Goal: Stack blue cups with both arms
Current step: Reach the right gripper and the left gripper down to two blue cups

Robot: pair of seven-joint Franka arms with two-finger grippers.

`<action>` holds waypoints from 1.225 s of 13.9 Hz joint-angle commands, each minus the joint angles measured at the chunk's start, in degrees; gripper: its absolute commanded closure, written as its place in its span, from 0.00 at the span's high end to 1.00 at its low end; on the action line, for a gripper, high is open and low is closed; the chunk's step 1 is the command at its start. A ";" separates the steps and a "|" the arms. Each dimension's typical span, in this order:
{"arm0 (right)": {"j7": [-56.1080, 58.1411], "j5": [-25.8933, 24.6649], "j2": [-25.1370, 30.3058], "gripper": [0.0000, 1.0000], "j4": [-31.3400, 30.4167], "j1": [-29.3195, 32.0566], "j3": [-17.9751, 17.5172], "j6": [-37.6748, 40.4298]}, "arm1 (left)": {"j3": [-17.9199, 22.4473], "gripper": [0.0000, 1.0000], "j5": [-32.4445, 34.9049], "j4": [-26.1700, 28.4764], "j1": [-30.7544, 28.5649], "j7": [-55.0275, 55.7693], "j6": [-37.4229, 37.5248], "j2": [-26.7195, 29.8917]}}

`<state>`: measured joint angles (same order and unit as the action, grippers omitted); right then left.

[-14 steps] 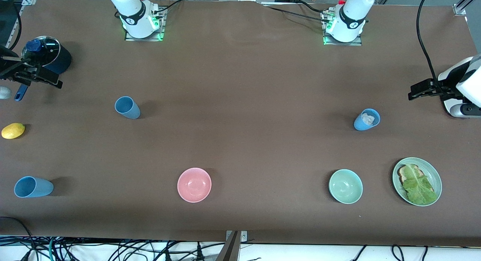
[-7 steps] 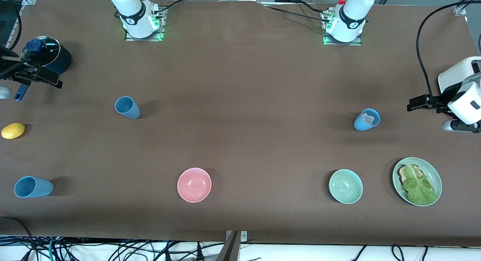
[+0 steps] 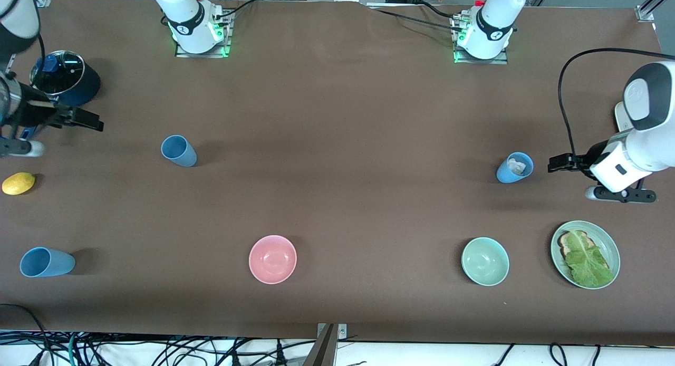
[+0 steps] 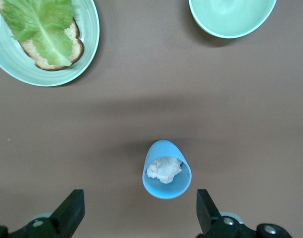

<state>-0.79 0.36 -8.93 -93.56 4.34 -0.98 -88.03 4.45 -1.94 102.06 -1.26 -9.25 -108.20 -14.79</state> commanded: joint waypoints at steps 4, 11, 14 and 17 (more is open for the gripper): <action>0.26 -0.01 0.38 1.00 -9.40 -0.03 -0.17 -8.43 | 0.29 0.99 -1.14 9.64 0.12 -2.79 -12.45 1.60; 0.09 -0.45 11.74 1.00 -37.38 -0.12 -0.60 -32.71 | 3.02 0.99 -10.08 20.00 0.82 -13.14 -25.73 2.13; 0.17 -0.80 11.22 1.00 -40.72 -0.21 -0.87 -37.81 | 4.33 0.93 -11.16 22.82 2.65 -13.87 -26.27 4.23; 0.44 -0.89 8.94 1.00 -42.40 -0.21 -1.13 -43.44 | 6.88 0.93 -11.77 25.11 5.30 -13.78 -27.85 5.38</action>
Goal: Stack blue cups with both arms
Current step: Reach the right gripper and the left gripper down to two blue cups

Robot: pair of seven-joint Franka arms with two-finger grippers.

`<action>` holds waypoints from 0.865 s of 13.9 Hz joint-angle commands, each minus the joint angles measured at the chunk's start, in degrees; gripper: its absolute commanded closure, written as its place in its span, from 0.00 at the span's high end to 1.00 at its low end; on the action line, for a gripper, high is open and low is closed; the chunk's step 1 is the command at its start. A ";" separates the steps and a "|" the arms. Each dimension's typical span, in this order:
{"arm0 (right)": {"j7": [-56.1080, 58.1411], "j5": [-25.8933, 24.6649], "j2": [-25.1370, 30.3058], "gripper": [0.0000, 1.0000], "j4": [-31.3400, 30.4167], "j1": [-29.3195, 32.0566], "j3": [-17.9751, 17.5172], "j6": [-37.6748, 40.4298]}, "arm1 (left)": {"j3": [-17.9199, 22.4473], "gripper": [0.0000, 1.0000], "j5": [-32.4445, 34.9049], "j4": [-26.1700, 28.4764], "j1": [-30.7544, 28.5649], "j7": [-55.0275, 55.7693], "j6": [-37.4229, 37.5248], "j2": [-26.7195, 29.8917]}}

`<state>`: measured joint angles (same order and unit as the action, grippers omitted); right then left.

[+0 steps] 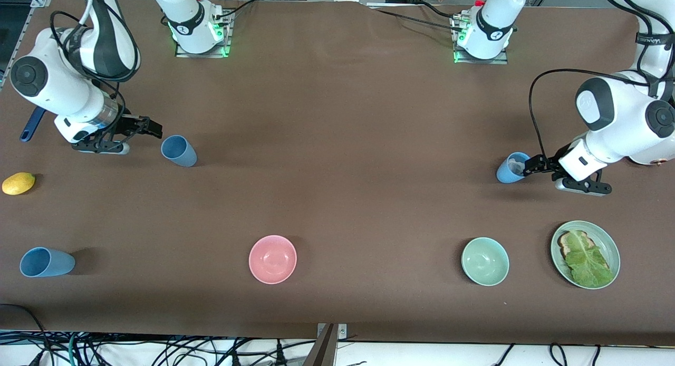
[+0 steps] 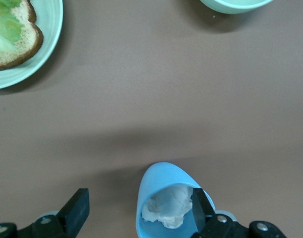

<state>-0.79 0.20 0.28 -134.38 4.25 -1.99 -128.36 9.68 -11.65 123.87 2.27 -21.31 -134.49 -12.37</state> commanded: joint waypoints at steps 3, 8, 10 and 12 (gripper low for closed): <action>0.61 -0.90 -3.87 1.00 -1.32 -0.29 -0.20 -7.86 | 1.65 0.93 -2.06 4.27 1.78 -1.71 -1.73 2.96; 0.26 -0.90 -6.78 1.00 -1.23 -0.73 -0.20 -10.69 | 1.65 0.94 -2.06 9.19 1.78 -1.98 -8.85 2.88; 0.09 -0.82 -7.40 1.00 -1.23 -0.91 -0.20 -11.30 | 1.65 0.94 -2.06 9.29 1.69 -2.06 -9.12 2.35; 0.09 -0.82 -7.67 1.00 -1.23 -0.91 -0.20 -11.30 | 1.65 0.94 -2.06 10.07 1.69 -2.06 -10.78 2.09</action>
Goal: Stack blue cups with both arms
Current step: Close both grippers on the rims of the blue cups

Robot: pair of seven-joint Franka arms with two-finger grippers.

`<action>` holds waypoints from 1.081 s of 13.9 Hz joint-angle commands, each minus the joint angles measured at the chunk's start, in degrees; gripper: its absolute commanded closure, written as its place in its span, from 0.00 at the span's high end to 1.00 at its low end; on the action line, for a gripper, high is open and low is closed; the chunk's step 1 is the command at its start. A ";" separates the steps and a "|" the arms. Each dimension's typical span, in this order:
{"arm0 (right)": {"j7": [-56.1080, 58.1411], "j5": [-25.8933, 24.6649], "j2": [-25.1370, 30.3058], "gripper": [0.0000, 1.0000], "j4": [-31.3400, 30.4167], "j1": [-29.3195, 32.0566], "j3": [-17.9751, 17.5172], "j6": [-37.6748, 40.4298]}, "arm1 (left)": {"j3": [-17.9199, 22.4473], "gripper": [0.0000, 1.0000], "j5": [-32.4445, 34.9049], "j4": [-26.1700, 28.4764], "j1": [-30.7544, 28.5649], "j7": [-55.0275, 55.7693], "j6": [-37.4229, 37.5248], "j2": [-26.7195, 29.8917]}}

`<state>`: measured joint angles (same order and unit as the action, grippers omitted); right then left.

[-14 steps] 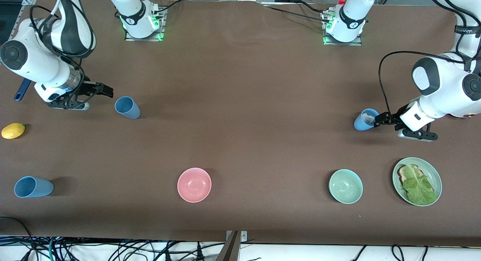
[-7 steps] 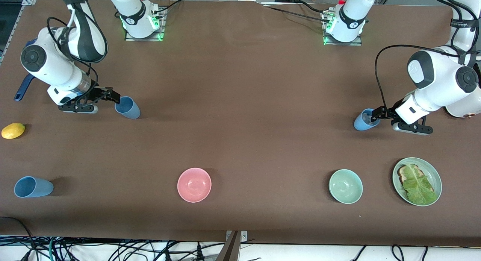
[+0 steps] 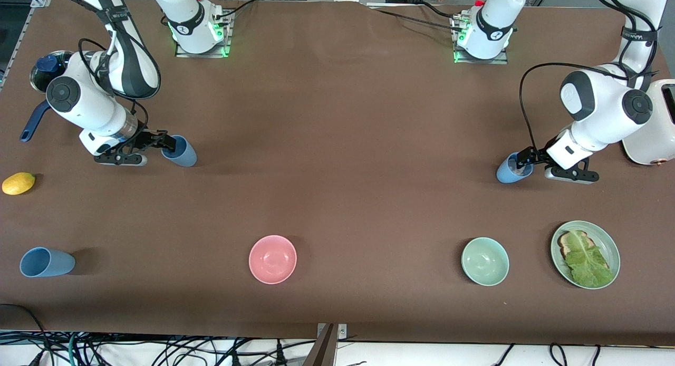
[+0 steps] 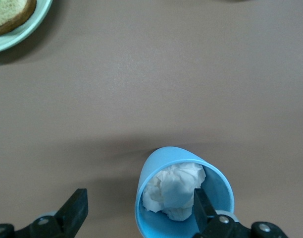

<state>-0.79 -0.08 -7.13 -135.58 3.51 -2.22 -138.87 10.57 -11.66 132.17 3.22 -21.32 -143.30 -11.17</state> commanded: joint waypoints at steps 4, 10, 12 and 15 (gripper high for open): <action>0.08 -0.53 -1.31 0.90 -0.03 -0.17 0.02 -0.79 | 0.77 0.93 -2.13 1.86 0.91 -2.06 -3.74 -0.34; -0.18 -0.18 -1.75 0.02 0.23 -0.17 -0.15 -0.35 | 0.77 0.50 -2.22 2.04 1.09 -1.88 -5.15 -1.84; -0.35 -0.01 -1.83 0.00 0.23 -0.17 -0.33 -0.35 | 0.77 0.02 -2.14 1.95 1.09 -1.71 -4.89 -1.84; -1.50 -0.01 -1.75 0.00 1.19 -0.17 -1.46 0.18 | 0.77 0.00 -2.22 1.86 1.18 -1.62 -4.19 -1.75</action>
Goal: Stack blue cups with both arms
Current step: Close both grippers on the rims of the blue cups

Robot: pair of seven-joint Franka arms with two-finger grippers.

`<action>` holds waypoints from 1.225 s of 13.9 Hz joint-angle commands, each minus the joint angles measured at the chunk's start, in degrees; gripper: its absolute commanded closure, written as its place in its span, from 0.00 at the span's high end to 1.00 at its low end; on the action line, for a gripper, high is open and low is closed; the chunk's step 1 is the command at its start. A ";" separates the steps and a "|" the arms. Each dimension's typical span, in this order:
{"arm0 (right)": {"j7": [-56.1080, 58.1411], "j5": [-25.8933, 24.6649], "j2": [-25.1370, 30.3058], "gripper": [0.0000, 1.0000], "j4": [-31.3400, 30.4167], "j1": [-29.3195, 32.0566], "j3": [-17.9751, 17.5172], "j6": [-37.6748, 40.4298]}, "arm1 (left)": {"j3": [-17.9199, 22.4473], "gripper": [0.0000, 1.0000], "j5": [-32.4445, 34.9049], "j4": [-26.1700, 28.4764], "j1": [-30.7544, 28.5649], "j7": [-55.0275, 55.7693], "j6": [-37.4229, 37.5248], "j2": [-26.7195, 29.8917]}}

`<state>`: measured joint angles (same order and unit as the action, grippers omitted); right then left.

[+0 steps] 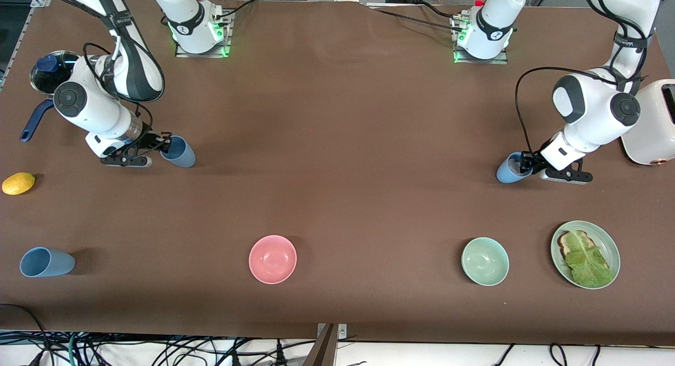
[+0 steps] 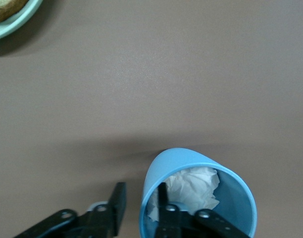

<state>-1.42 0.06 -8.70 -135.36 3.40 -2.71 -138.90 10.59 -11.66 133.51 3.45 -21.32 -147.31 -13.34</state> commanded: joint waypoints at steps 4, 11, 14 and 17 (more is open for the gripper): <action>-0.78 -0.15 -0.09 0.00 9.03 0.03 -0.89 11.51 | 0.75 0.00 -2.14 -0.36 0.94 -1.71 2.46 0.78; -0.95 -0.15 -0.44 0.00 19.61 0.03 -0.89 24.99 | 0.49 0.00 -2.14 -8.07 1.56 0.84 14.99 3.24; -1.13 -0.06 -0.44 0.00 19.78 0.03 -1.07 24.99 | 0.40 0.00 -1.87 -14.23 2.43 4.00 23.89 3.24; -1.04 0.03 -0.44 0.00 19.87 0.03 -1.07 24.91 | 0.14 0.00 -1.52 -17.49 4.62 9.52 27.42 3.24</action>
<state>-1.78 0.06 -8.78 -116.82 3.40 -3.50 -115.22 10.44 -11.71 118.40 6.26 -14.88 -122.55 -10.02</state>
